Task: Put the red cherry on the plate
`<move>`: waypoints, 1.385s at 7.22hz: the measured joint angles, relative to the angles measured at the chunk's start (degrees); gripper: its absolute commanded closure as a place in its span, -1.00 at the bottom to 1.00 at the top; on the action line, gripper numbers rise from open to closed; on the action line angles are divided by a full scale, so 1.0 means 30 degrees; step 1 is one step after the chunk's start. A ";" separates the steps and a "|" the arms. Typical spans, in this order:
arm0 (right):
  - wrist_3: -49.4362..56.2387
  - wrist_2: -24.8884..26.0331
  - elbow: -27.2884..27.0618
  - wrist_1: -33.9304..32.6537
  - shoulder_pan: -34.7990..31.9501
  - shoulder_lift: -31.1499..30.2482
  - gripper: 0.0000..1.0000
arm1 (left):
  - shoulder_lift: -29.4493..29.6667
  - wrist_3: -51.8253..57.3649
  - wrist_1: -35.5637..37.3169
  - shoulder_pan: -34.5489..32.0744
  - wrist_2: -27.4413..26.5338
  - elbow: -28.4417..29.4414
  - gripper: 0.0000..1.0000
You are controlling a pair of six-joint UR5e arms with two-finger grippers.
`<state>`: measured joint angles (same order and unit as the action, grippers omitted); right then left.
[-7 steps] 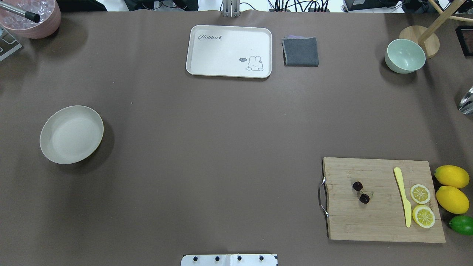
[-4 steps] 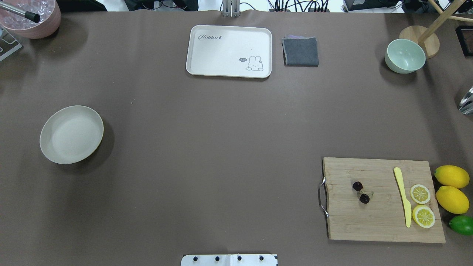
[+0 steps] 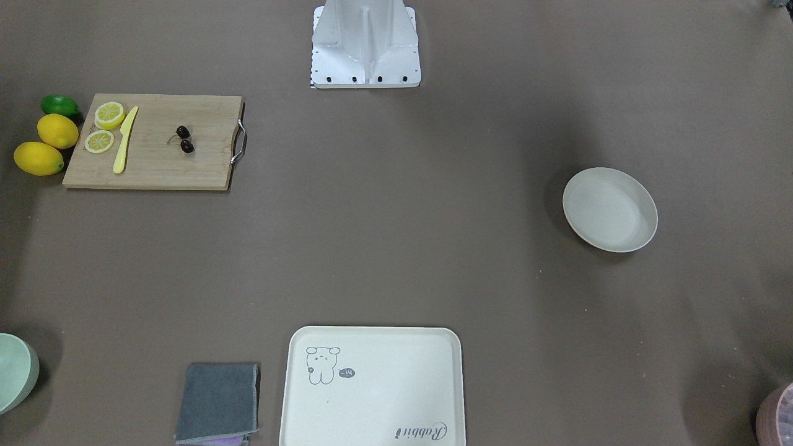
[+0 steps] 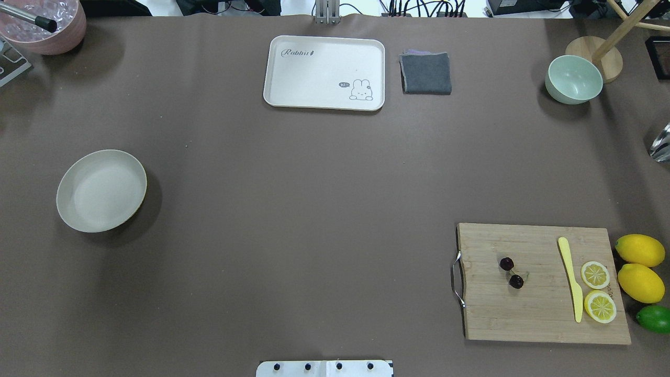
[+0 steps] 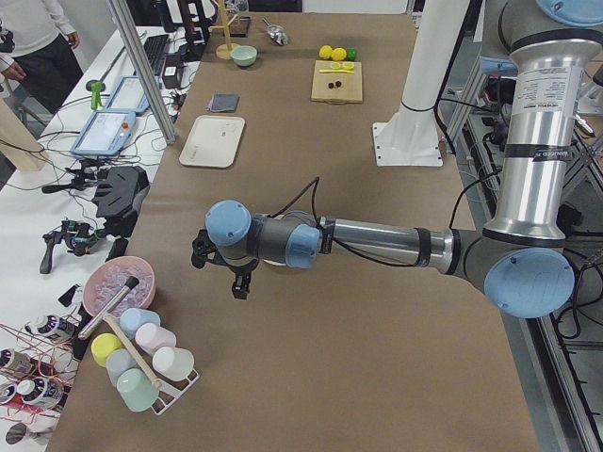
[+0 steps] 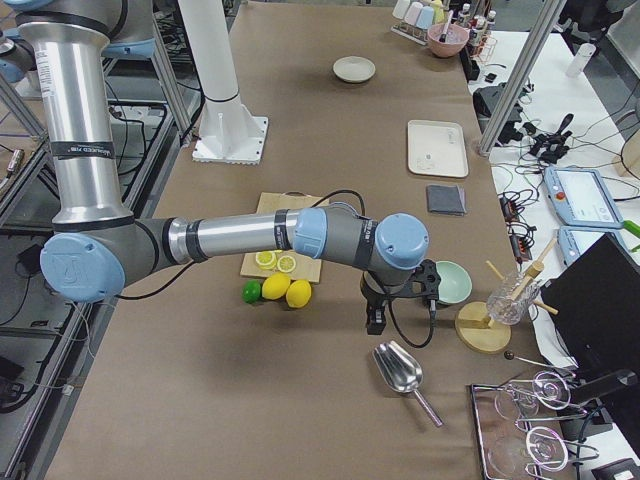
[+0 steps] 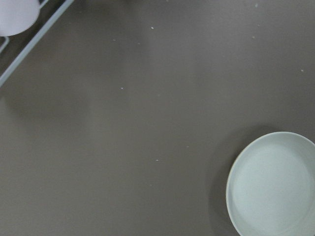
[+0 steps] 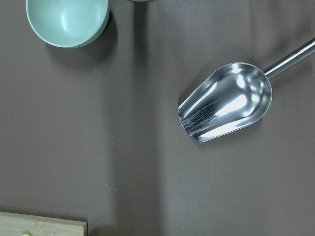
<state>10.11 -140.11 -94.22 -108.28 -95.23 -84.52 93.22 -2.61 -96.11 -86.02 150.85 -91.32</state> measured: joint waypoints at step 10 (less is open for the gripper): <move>-0.0002 -0.0028 -0.0405 -0.0088 -0.0016 -0.0219 -1.00 | 0.1865 -0.6196 -1.0871 0.5428 -0.0306 0.5604 -0.96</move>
<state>10.11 -140.19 -95.43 -108.54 -95.27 -85.17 98.81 -21.20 -128.72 -69.74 149.93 -74.51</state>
